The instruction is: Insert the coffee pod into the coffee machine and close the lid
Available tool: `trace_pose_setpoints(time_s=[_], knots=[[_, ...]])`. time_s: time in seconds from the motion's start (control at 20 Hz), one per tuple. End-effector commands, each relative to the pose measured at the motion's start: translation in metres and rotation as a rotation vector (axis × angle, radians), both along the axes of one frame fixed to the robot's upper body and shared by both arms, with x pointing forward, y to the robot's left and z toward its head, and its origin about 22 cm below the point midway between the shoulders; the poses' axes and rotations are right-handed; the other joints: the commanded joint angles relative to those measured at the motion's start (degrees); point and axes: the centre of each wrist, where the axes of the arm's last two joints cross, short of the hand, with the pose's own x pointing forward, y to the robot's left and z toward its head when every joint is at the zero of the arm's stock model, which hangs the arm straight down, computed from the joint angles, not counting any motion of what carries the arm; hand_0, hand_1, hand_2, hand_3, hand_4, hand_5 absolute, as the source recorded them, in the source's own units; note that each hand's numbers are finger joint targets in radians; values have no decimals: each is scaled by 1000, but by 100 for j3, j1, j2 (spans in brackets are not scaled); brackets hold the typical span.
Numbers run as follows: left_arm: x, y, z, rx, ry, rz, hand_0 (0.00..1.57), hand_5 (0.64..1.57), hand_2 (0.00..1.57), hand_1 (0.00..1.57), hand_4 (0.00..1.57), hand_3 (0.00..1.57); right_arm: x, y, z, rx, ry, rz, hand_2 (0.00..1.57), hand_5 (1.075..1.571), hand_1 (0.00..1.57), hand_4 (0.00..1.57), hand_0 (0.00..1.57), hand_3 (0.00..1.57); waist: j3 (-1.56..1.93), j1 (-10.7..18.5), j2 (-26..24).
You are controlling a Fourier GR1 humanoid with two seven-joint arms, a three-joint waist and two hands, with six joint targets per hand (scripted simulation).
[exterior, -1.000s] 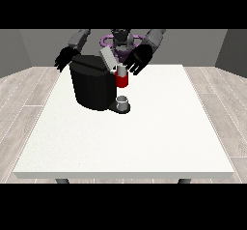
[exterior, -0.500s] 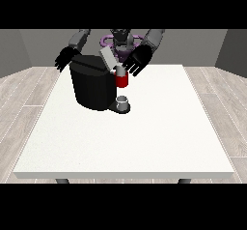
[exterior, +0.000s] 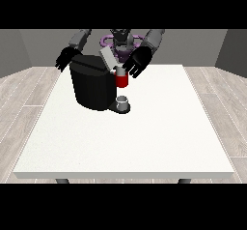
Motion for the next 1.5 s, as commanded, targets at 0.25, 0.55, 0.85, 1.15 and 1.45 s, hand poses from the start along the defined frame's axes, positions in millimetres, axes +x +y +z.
trace_pose_setpoints(time_s=[0.25,0.55,0.85,1.15,1.45], knots=[[-2,7,3,54,-33,11,1051,1571,1118,1051,365,953,0,-12,-3,21,-11,-6,0,1571,0,431,0,0,-6,62,81],[-4,27,9,54,-65,24,1018,1571,1086,1018,369,904,4,-3,14,6,-52,17,0,1571,0,459,0,0,-9,-46,315],[-1,-5,-2,183,38,-48,0,1571,0,0,0,0,6,-6,-4,1,2,-22,0,1571,0,419,0,0,-5,197,-4],[-2,9,2,158,31,-22,0,1571,0,0,0,0,-6,0,-16,-3,33,-21,0,1571,0,338,0,0,-7,114,-162],[-3,-19,-23,163,79,-70,0,1571,0,0,0,0,-6,-25,-32,-2,59,-76,0,1571,0,416,0,0,-6,407,-492]])
